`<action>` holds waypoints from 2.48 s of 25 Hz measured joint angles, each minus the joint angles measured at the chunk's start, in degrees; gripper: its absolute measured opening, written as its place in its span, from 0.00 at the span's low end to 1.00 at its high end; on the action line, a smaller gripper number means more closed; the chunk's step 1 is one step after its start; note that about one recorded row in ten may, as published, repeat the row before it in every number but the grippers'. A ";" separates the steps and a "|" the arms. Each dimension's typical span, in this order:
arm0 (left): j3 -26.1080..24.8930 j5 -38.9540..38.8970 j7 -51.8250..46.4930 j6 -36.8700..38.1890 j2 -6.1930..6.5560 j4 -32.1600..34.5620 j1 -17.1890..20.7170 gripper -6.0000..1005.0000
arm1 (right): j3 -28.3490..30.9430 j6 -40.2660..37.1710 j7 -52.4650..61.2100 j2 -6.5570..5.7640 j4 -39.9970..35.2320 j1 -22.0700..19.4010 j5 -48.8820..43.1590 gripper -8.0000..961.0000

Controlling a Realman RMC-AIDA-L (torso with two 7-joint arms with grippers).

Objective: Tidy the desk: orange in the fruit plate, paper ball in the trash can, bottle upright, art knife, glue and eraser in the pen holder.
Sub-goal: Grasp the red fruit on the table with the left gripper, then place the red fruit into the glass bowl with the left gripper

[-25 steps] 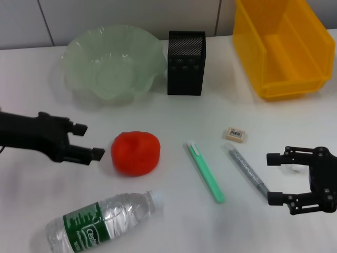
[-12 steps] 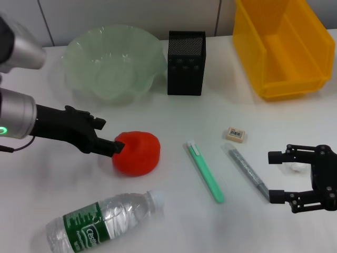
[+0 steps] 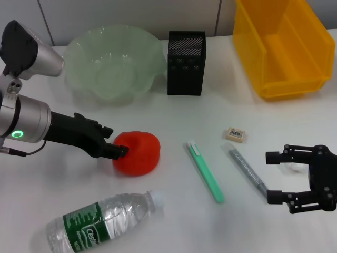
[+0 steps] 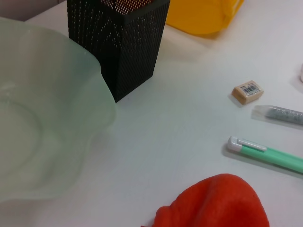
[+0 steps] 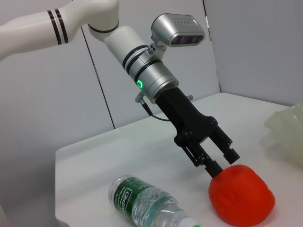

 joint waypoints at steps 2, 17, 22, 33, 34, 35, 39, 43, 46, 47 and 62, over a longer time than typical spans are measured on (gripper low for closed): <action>0.13 0.02 -0.03 -0.34 0.00 -0.61 -0.27 0.73 | -0.10 0.00 0.00 0.07 0.00 0.09 -0.07 0.88; 5.13 -0.92 0.22 0.08 -0.32 -2.76 -1.55 0.49 | -0.10 0.69 -0.42 0.16 0.44 0.22 -0.19 0.88; 5.09 -2.34 -0.52 0.23 -0.30 -2.33 -1.53 0.25 | 0.00 0.75 -0.45 0.16 0.44 -0.06 -0.20 0.88; 4.52 -3.43 -2.25 2.55 0.15 4.41 0.61 0.12 | 0.02 0.80 -0.51 0.25 0.53 -0.36 0.04 0.88; 3.88 -3.44 -3.18 3.56 0.29 7.49 1.38 0.12 | 0.02 0.80 -0.52 0.25 0.53 -0.36 0.08 0.88; 3.88 -3.44 -3.18 3.56 0.29 7.49 1.38 0.11 | 0.02 0.80 -0.52 0.25 0.53 -0.36 0.08 0.88; 0.51 -3.55 -4.99 5.90 0.41 14.48 1.67 0.08 | 0.00 0.53 -0.52 0.29 0.54 -0.29 0.11 0.88; -0.72 -3.64 -5.11 5.16 0.21 14.38 -0.50 0.07 | -0.28 0.51 -0.58 0.42 0.65 -0.06 0.13 0.88; -1.11 -3.66 -5.35 1.17 0.02 11.86 -3.86 0.06 | -0.51 0.51 -0.64 0.51 0.71 0.16 0.14 0.88; -1.11 -3.66 -5.35 1.17 0.02 11.86 -3.86 0.06 | -0.54 0.46 -0.80 0.53 0.71 0.24 0.14 0.88; -5.45 -0.42 -9.14 -18.97 0.09 1.95 -12.32 0.06 | -0.61 0.10 -2.11 0.95 1.62 2.95 0.08 0.88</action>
